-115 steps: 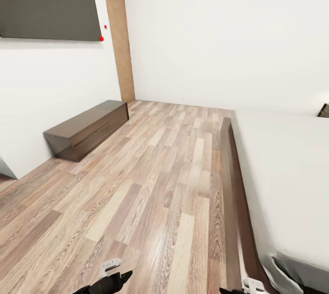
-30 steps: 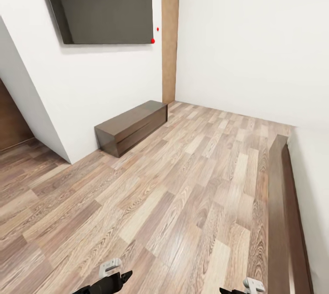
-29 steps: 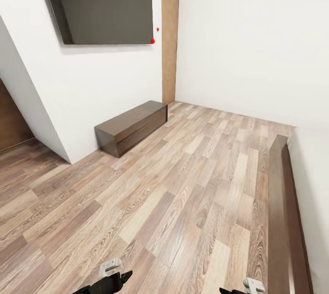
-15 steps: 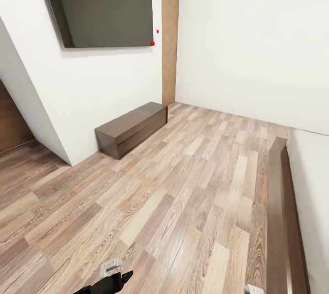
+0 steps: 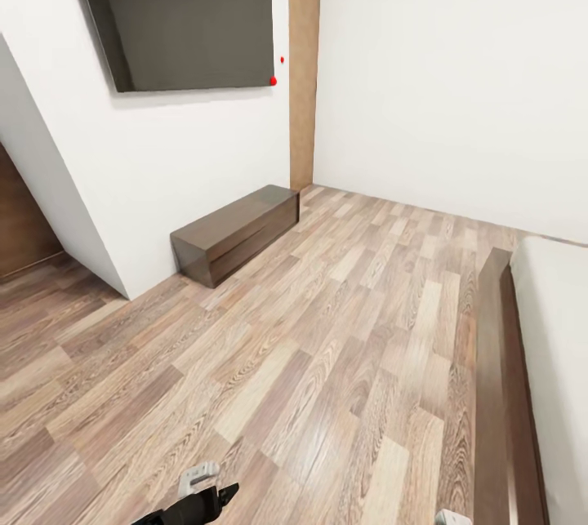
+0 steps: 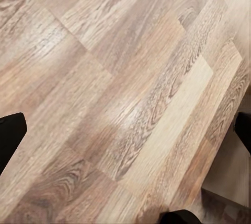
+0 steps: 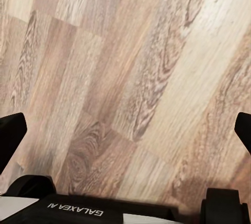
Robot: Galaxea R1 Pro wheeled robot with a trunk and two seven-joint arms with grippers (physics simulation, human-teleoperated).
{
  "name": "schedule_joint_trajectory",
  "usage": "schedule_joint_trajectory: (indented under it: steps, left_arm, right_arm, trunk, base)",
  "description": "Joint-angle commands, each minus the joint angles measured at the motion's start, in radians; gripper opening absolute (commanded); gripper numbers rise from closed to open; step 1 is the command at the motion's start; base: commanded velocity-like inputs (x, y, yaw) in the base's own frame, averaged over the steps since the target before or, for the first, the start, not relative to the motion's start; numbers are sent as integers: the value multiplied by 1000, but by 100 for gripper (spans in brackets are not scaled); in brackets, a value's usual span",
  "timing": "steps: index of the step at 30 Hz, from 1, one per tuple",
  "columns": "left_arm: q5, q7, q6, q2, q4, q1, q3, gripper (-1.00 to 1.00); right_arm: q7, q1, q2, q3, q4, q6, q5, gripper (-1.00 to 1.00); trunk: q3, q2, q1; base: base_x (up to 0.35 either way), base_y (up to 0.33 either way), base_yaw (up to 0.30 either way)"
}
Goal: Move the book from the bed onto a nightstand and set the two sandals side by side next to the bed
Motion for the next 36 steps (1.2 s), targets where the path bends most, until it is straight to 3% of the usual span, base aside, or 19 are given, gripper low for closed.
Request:
schedule_joint_trajectory:
  steps: [1, 36]
  left_arm:
    - [-2, -4, -2, -1, 2, -1, 8, 100]
    - [-2, -5, -1, -3, 2, 0, 8, 100]
  right_arm:
    - [4, -1, 0, -7, 1, -1, 2, 100]
    - [9, -1, -2, -7, 0, -1, 0, 100]
  trunk:
    - [2, 7, -4]
    - [112, 252, -138]
  base:
    - [0, 0, 0]
    - [0, 0, 0]
